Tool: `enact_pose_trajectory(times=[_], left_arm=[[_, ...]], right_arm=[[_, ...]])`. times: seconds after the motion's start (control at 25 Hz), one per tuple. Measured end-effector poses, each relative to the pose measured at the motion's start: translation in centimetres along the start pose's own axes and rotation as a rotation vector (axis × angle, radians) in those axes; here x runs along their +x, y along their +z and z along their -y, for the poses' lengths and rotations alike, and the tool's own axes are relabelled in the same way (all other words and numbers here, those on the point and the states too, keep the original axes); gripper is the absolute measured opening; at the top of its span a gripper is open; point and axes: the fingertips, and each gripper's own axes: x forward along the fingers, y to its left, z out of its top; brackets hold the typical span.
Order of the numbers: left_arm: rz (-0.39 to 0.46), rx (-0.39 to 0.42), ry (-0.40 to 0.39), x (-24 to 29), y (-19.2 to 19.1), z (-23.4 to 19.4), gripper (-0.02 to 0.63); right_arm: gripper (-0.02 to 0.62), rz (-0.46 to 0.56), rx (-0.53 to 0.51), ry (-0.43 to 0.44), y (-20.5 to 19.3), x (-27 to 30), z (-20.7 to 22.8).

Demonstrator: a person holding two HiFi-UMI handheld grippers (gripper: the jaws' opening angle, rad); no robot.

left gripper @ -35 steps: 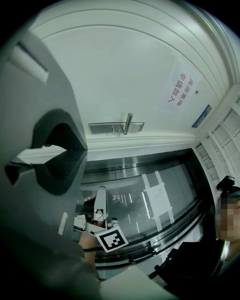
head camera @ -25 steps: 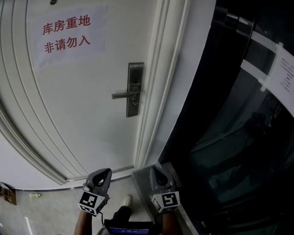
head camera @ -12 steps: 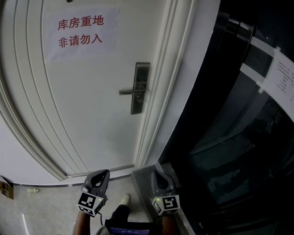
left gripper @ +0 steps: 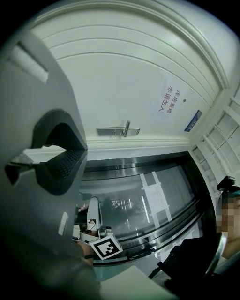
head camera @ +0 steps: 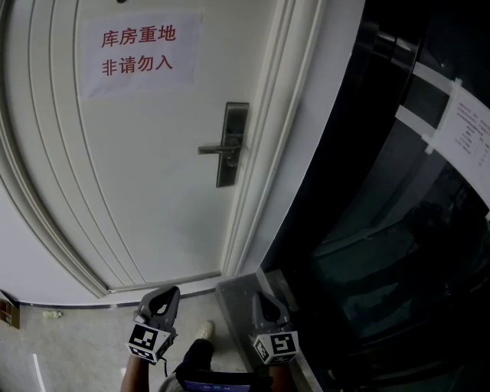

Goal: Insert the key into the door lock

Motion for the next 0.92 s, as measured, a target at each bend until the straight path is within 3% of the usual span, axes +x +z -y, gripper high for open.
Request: enact_pose_trajectory(times=[0.92], left_arm=[[0.002, -0.008, 0.009, 0.6, 0.2, -0.4, 0.002]], right_arm=[[0.002, -0.009, -0.026, 0.015, -0.1, 0.8, -0.1]])
